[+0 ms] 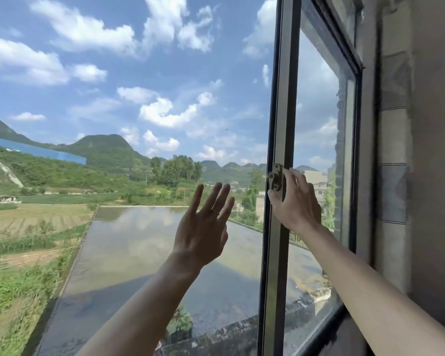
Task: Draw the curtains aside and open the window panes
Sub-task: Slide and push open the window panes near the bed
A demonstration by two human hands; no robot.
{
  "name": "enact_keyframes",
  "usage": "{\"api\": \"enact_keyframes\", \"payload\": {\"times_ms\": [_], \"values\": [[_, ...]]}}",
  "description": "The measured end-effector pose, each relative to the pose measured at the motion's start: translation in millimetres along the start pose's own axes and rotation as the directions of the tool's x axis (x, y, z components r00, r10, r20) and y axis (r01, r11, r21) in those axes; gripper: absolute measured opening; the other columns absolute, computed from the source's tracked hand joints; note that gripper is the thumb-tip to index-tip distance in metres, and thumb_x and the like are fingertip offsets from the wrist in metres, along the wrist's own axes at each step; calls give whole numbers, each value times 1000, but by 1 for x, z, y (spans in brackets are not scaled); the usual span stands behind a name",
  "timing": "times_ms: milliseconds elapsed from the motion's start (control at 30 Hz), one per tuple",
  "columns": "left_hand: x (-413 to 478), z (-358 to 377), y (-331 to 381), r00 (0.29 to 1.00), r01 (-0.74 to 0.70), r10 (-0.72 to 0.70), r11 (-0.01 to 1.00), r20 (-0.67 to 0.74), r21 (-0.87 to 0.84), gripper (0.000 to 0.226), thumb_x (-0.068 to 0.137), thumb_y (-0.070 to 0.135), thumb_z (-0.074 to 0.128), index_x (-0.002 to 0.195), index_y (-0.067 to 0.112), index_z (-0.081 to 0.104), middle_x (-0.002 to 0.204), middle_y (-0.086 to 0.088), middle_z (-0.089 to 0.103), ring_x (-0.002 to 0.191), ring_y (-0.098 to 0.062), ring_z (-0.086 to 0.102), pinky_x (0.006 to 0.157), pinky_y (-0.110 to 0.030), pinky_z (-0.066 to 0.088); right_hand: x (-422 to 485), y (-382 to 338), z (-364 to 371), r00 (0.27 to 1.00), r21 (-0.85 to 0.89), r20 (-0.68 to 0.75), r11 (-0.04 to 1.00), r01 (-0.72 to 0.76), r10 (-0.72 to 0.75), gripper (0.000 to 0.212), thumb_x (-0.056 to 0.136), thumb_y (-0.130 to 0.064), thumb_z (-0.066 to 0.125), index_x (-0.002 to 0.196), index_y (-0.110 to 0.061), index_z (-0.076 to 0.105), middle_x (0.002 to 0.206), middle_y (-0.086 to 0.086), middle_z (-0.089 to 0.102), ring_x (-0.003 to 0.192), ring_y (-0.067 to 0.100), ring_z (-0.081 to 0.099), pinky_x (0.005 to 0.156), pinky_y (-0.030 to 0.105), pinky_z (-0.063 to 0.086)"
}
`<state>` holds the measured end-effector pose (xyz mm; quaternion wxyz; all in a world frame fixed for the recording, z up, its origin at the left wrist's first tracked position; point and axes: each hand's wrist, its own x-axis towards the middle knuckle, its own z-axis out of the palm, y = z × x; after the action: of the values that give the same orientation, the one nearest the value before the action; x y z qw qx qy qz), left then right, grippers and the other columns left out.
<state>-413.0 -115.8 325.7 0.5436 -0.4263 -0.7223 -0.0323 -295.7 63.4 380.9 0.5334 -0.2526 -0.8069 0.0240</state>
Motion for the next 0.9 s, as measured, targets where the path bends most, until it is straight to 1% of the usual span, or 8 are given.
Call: {"api": "enact_keyframes", "payload": {"times_ms": [167, 300, 400, 500, 600, 733, 833, 900], "values": [[-2, 13, 1, 996, -12, 18, 998, -91, 59, 68, 92, 38, 48, 153, 13, 31, 164, -13, 12, 152, -28, 11, 120, -56, 5, 19, 10, 32, 990, -89, -15, 986, 140, -142, 63, 87, -33, 72, 140, -8, 49, 146, 7, 46, 122, 36, 48, 92, 48, 49], [-2, 17, 2, 993, 1, 10, 995, -113, 99, 67, 92, 37, 47, 153, 13, 31, 164, -13, 13, 152, -29, 12, 120, -57, 8, 17, 15, 45, 969, -159, -119, 968, 195, -215, 56, 81, -9, 74, 133, -2, 55, 133, 16, 57, 111, 42, 54, 73, 50, 59], [-3, 19, 1, 994, 4, 10, 992, -111, 126, 67, 93, 38, 45, 154, 14, 30, 164, -13, 13, 152, -29, 11, 120, -57, 7, 16, 18, 52, 961, -190, -101, 953, 234, -256, 57, 81, 3, 68, 135, 5, 51, 132, 23, 56, 109, 47, 53, 62, 48, 60], [-4, 19, 0, 994, 7, 9, 989, -107, 146, 67, 94, 40, 42, 154, 15, 28, 164, -12, 12, 152, -28, 9, 121, -56, 3, 17, 21, 53, 945, -288, -97, 917, 275, -314, 56, 83, 11, 59, 137, 11, 47, 134, 28, 55, 108, 49, 56, 66, 50, 60], [-4, 17, -1, 996, -6, 20, 987, -88, 161, 67, 95, 41, 40, 156, 16, 24, 165, -11, 8, 152, -27, 7, 121, -55, 0, 15, 20, 58, 942, -341, -115, 903, 260, -314, 55, 82, 14, 55, 136, 13, 47, 135, 29, 54, 103, 48, 57, 59, 47, 59], [-3, 19, -1, 997, -10, 23, 986, -74, 165, 68, 97, 43, 35, 157, 16, 19, 165, -11, 2, 153, -28, 1, 121, -56, -3, 25, 32, 54, 900, -349, -170, 878, 326, -402, 52, 82, 15, 55, 133, 8, 54, 131, 23, 60, 96, 46, 59, 56, 49, 60], [-2, 21, 0, 997, -11, 24, 987, -80, 163, 67, 97, 42, 34, 157, 16, 18, 165, -12, 0, 153, -28, -1, 121, -56, -3, 36, 49, 37, 843, -304, -175, 842, 446, -509, 49, 86, 9, 42, 131, -2, 61, 127, 16, 65, 100, 42, 61, 65, 54, 60], [-2, 21, 0, 995, -10, 25, 988, -93, 153, 67, 96, 41, 38, 156, 15, 22, 165, -12, 5, 153, -28, 3, 121, -57, 0, 38, 53, 31, 839, -250, -168, 846, 471, -517, 51, 89, 10, 42, 134, -7, 60, 131, 11, 64, 106, 40, 59, 72, 54, 59]]}}
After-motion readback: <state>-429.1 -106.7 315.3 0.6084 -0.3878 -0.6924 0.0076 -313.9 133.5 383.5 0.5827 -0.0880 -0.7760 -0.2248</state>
